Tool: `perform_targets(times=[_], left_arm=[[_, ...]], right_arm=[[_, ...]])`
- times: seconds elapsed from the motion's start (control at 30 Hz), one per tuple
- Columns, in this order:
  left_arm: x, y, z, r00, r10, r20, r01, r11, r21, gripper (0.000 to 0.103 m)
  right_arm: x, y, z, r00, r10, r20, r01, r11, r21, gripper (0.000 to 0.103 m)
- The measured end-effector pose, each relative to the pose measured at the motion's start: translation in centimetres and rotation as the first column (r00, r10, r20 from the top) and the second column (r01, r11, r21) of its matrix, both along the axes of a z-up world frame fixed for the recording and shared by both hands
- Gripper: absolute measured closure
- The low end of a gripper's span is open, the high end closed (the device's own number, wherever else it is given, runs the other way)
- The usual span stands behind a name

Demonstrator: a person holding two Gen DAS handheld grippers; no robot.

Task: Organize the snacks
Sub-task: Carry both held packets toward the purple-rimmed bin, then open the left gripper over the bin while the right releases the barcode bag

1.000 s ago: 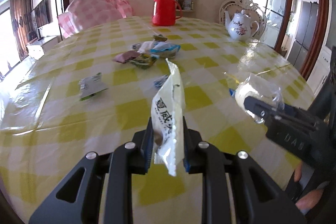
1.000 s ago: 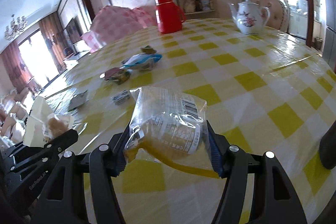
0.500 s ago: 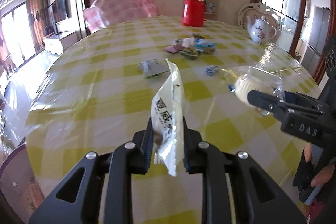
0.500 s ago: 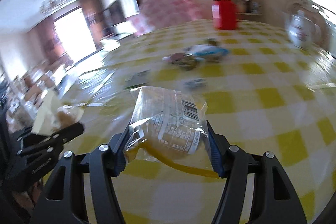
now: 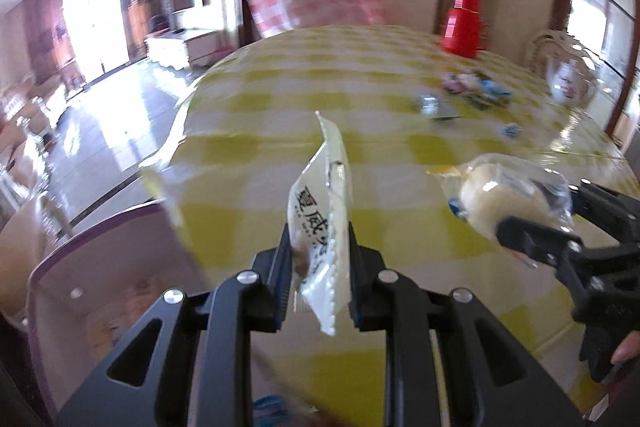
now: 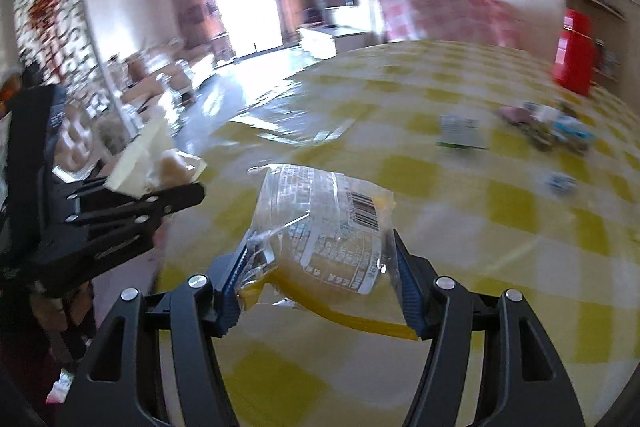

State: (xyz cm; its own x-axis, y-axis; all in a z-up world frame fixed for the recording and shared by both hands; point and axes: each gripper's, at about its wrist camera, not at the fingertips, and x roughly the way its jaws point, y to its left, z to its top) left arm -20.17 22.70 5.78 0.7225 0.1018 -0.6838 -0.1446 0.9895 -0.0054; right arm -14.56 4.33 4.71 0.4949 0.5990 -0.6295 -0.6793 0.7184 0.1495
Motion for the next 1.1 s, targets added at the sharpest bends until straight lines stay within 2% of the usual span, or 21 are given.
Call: perform_targets(times=[0.2,0.33,0.63,0.67,0.7,0.73,0.77,0.83,0.9,1.1], left_arm=[[-2.6,6.0,-0.7,0.99,0.135,-0.027,-0.135,0.991,0.024,0.08],[-4.2,10.2,-1.3,0.97,0.238,-0.054,-0.237,0.971,0.029,0.08],[-6.5,15.5,-2.1,0.921,0.376,-0.103,-0.366,0.925,0.103,0.079],[-6.5,15.9,-2.3,0.912,0.393,-0.116,-0.382,0.918,0.106,0.075],[-6.6,16.1,-2.3,0.904,0.41,-0.121,-0.399,0.911,0.107,0.056],[-6.5,16.3,-2.3,0.894,0.432,-0.123,-0.42,0.901,0.107,0.042],[-6.4,16.4,-2.3,0.881,0.458,-0.119,-0.448,0.888,0.1,0.021],[-6.2,16.2,-2.2,0.885,0.452,-0.109,-0.445,0.892,0.085,0.021],[-5.7,15.3,-2.1,0.896,0.431,-0.108,-0.42,0.901,0.107,0.02],[-3.1,11.8,-2.7,0.927,0.358,-0.115,-0.344,0.931,0.121,0.015]], right_arm=[[-2.7,4.8,-0.1,0.991,0.13,-0.012,-0.131,0.991,-0.014,0.041],[-4.6,7.8,-0.3,0.975,0.223,-0.026,-0.223,0.974,-0.023,0.041],[-10.5,14.1,-1.6,0.893,0.443,-0.077,-0.448,0.891,-0.077,0.039],[-11.2,14.5,-1.6,0.876,0.476,-0.079,-0.481,0.873,-0.078,0.038],[-12.0,14.8,-1.4,0.85,0.52,-0.083,-0.525,0.849,-0.057,0.034],[-12.5,14.8,-1.2,0.836,0.542,-0.082,-0.546,0.837,-0.037,0.02],[-12.5,14.6,-1.0,0.834,0.548,-0.072,-0.551,0.834,-0.029,0.015],[-12.4,13.8,-0.4,0.847,0.531,-0.035,-0.532,0.846,-0.024,0.015],[-11.2,12.7,0.0,0.869,0.495,-0.028,-0.495,0.869,-0.021,0.015],[-6.0,7.2,0.7,0.95,0.309,-0.034,-0.309,0.951,0.017,0.015]])
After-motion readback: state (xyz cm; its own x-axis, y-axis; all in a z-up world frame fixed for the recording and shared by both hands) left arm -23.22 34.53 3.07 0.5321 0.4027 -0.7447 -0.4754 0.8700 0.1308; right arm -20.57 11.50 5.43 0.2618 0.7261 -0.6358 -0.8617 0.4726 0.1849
